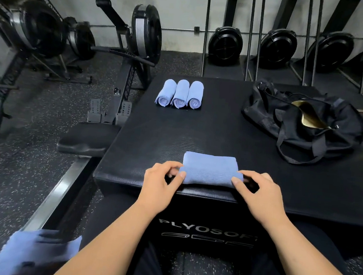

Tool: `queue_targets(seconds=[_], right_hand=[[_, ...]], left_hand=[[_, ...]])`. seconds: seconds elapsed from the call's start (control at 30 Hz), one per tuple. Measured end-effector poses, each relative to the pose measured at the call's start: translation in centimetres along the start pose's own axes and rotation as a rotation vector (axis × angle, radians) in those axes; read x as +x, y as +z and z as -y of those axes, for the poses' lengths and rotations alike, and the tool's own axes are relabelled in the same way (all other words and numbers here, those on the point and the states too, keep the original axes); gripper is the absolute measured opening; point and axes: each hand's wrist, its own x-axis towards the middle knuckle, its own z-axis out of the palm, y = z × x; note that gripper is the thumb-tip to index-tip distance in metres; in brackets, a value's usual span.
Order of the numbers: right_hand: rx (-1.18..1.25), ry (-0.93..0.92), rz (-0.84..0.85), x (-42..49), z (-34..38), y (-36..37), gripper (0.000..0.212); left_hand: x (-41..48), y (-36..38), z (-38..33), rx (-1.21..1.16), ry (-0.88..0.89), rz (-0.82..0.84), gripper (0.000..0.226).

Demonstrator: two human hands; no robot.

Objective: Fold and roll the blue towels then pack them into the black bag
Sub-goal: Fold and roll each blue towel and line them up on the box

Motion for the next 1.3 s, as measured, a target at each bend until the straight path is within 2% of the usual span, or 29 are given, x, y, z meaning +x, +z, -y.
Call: queue_targets(seconds=[0.17, 0.23, 0.27, 0.33, 0.43, 0.5, 0.57, 0.67, 0.73, 1.03, 1.13, 1.3], right_hand=[[-0.048, -0.047, -0.05, -0.1, -0.2, 0.5, 0.011], [-0.079, -0.104, -0.076, 0.0, -0.4, 0.6, 0.017], [-0.053, -0.121, -0.092, 0.1, -0.4, 0.6, 0.021], [-0.041, -0.17, -0.125, 0.1, -0.6, 0.7, 0.022], [-0.159, -0.278, -0.191, -0.2, -0.8, 1.2, 0.013], [-0.226, -0.344, -0.232, -0.1, -1.2, 1.5, 0.012], [-0.289, -0.377, -0.211, 0.1, -1.5, 1.5, 0.019], [-0.361, -0.307, -0.067, 0.4, -1.9, 1.4, 0.038], [-0.377, -0.272, -0.016, 0.7, -2.1, 1.4, 0.047], [-0.113, -0.121, 0.043, 0.8, -1.6, 0.4, 0.025], [-0.112, -0.071, 0.06, 1.2, -1.7, 0.5, 0.027], [-0.132, -0.059, 0.076, 2.4, -1.2, 0.5, 0.022]], left_hand=[[0.0, 0.2, -0.1, 0.051, 0.015, -0.014, 0.01], [-0.1, 0.3, -0.1, 0.065, 0.03, -0.053, 0.007], [0.0, 0.3, -0.1, 0.059, 0.043, -0.075, 0.013], [0.1, 0.4, -0.4, 0.07, 0.124, -0.118, 0.022], [0.2, 0.9, -0.6, 0.174, 0.271, -0.179, 0.013], [0.2, 1.2, -0.4, 0.241, 0.277, -0.189, 0.012], [0.1, 1.4, -0.4, 0.289, 0.229, -0.152, 0.019], [-0.1, 1.5, -0.3, 0.289, 0.181, -0.038, 0.039], [0.1, 1.3, -0.1, 0.253, 0.133, 0.021, 0.044], [0.3, 0.7, -0.1, 0.065, -0.055, 0.049, 0.027], [0.5, 0.8, -0.3, 0.057, -0.045, 0.04, 0.018], [2.0, 1.0, -0.8, 0.11, -0.095, 0.013, 0.023]])
